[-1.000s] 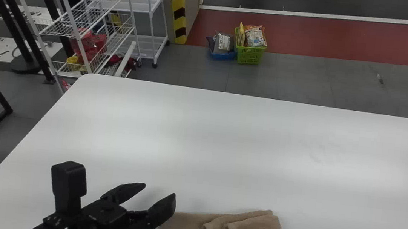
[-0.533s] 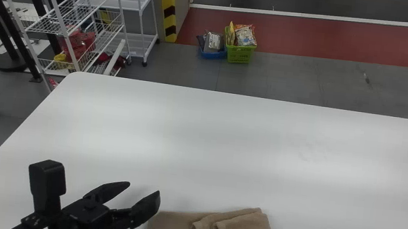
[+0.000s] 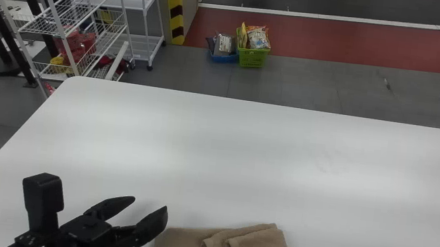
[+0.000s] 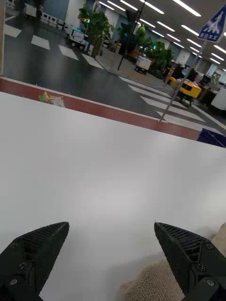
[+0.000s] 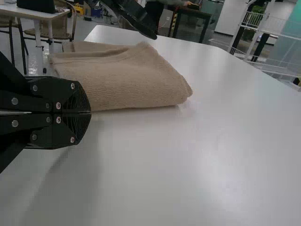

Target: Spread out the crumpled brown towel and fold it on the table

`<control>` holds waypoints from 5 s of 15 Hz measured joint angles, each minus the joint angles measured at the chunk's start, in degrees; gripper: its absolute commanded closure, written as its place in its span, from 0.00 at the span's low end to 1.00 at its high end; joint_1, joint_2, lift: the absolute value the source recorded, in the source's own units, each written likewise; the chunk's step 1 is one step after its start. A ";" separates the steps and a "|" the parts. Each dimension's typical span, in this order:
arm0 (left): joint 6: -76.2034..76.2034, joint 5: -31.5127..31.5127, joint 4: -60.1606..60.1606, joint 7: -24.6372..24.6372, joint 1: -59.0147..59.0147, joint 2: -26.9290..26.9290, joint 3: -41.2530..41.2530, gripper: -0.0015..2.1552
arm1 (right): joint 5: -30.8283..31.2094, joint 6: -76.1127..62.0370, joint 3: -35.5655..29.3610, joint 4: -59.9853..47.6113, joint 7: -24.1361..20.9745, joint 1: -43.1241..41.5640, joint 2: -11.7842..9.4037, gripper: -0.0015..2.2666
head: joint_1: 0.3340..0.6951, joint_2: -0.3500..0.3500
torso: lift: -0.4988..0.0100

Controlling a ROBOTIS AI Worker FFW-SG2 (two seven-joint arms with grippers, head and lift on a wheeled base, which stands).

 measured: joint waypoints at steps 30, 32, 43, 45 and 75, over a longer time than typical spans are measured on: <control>8.07 -0.15 -0.72 0.55 -1.70 -0.75 3.50 0.08 | -0.06 0.00 14.50 -31.37 -19.78 17.19 0.25 0.86 | 1.00 0.86 | 0.73; 8.09 -0.09 -0.72 0.42 -1.70 -1.00 3.79 0.08 | -0.32 0.00 15.88 -31.14 -20.20 18.83 0.25 0.86 | 1.00 0.91 | 0.73; 8.09 0.26 -2.36 -0.28 -0.39 -1.99 4.85 0.08 | -0.15 0.00 12.90 -29.20 -21.34 21.03 0.25 0.86 | 1.00 0.86 | 0.73; 8.09 1.03 -2.77 -0.47 -0.13 -2.11 5.50 0.08 | -0.01 0.00 12.50 -28.04 -21.85 19.87 0.25 0.86 | 1.00 0.84 | 0.73; 10.71 2.61 -5.96 -2.00 1.27 -2.20 6.67 0.08 | -0.54 0.01 12.89 4.24 -26.79 -17.04 0.25 0.86 | 1.00 0.71 | 0.73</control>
